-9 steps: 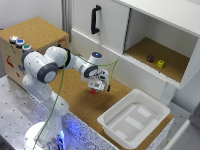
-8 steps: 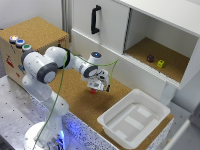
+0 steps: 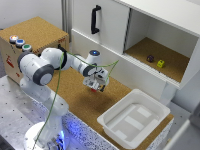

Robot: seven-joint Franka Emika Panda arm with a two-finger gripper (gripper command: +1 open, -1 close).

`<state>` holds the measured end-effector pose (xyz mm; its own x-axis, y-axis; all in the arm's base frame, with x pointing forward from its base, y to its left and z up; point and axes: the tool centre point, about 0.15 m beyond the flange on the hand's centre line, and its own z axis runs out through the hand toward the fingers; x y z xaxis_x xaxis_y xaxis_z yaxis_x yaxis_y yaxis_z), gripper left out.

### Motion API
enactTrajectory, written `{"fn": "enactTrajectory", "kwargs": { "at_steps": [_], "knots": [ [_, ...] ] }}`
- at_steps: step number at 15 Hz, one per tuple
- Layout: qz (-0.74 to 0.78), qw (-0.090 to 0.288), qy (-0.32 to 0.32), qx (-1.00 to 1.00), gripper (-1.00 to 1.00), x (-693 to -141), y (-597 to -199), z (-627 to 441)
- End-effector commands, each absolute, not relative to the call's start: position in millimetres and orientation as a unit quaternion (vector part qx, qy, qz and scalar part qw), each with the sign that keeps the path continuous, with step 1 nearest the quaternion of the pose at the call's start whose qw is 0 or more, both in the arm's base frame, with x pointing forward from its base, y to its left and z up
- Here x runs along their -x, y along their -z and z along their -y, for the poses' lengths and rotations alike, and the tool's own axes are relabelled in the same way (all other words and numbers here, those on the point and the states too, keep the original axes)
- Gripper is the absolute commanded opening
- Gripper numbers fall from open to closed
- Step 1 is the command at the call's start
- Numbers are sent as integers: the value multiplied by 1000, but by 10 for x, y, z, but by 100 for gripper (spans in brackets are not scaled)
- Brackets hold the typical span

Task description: Rotate the pink block to the right

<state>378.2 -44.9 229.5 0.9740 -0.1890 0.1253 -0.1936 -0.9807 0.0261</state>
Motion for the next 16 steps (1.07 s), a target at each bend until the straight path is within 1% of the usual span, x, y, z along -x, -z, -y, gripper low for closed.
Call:
{"fn": "enactTrajectory", "kwargs": {
  "at_steps": [1,3,4,6,7,9,10,12,14,16],
  "knots": [
    [371,11,-62,-927,-100,-3735,-2373,493],
    [495,-28,-63,-866,-100,-3731,-2457,568],
    [535,-62,-64,-840,-100,-3726,-2498,589],
    [600,-55,-78,-795,-100,-3678,-2583,608],
    [646,-66,-65,-758,-100,-3614,-2558,643],
    [723,-136,-14,-677,-100,-3451,-2407,732],
    [739,-154,17,-656,-100,-3427,-2310,752],
    [757,-157,36,-633,-100,-3439,-2234,823],
    [754,-139,22,-642,-100,-3525,-2292,892],
    [747,-128,23,-652,-100,-3631,-2307,904]
  ]
}}
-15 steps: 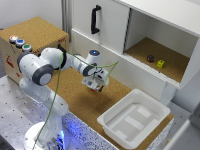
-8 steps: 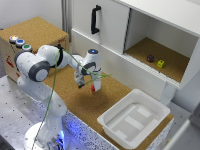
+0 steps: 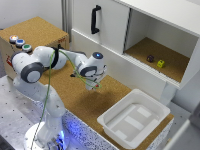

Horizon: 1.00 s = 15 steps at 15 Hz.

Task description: Rotate the pink block to the right

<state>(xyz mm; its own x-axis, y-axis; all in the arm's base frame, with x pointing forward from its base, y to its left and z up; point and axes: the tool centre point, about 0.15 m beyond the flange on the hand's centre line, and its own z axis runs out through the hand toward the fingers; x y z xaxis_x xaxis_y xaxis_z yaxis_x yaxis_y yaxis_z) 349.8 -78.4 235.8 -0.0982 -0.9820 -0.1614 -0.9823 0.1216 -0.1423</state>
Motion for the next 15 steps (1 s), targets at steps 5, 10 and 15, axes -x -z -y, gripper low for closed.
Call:
{"fn": "enactTrajectory", "kwargs": {
  "at_steps": [5,10,15],
  "knots": [
    [-719,56,-67,690,-100,-3861,-2267,877],
    [-704,-64,-45,706,-100,-4009,-2294,955],
    [-709,-44,-38,703,-100,-4006,-2174,903]
  ]
}}
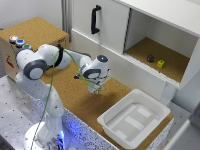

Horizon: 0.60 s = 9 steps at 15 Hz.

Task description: Rotate the pink block to the right

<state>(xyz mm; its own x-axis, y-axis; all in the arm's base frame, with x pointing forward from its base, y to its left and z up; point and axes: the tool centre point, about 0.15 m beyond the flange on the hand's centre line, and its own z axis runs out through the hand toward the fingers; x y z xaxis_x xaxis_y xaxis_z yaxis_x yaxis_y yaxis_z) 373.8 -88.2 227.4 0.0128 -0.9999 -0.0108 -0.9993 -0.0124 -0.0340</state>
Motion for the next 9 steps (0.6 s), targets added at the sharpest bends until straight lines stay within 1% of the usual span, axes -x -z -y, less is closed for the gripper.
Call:
{"fn": "enactTrajectory", "kwargs": {
  "at_steps": [1,2,3,7,9],
  "knots": [
    [-699,-41,-27,714,-100,-4060,-2196,877],
    [-698,-41,-19,714,-100,-4062,-2228,871],
    [-697,-35,-18,716,100,-4031,-2236,868],
    [-696,-22,-14,717,100,-3799,-2374,885],
    [-680,-18,5,733,100,-3689,-2507,854]
  ]
}}
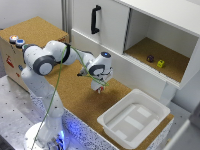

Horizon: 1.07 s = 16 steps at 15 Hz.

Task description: Rotate the pink block to the right

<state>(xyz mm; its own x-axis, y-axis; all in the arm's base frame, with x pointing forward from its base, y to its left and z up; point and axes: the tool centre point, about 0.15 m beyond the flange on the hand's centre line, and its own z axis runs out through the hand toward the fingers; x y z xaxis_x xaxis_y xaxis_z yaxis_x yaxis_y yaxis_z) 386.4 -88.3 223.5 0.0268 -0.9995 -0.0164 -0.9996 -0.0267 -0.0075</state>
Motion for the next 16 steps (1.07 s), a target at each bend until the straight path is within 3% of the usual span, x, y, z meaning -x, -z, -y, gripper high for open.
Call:
{"fn": "enactTrajectory", "kwargs": {
  "at_steps": [1,2,4,7,10,12,15,16],
  "knots": [
    [-664,-21,24,747,100,-3653,-2602,835],
    [-642,-16,30,766,100,-3599,-2676,804],
    [-561,40,21,826,100,-3579,-2717,713],
    [-404,-20,24,914,100,-3464,-2854,429],
    [-198,-137,61,969,100,-3379,-2879,211],
    [-107,-118,72,985,100,-3350,-2805,244],
    [-52,-21,102,993,100,-3357,-2746,445],
    [-56,-8,110,992,100,-3366,-2704,507]
  ]
}}
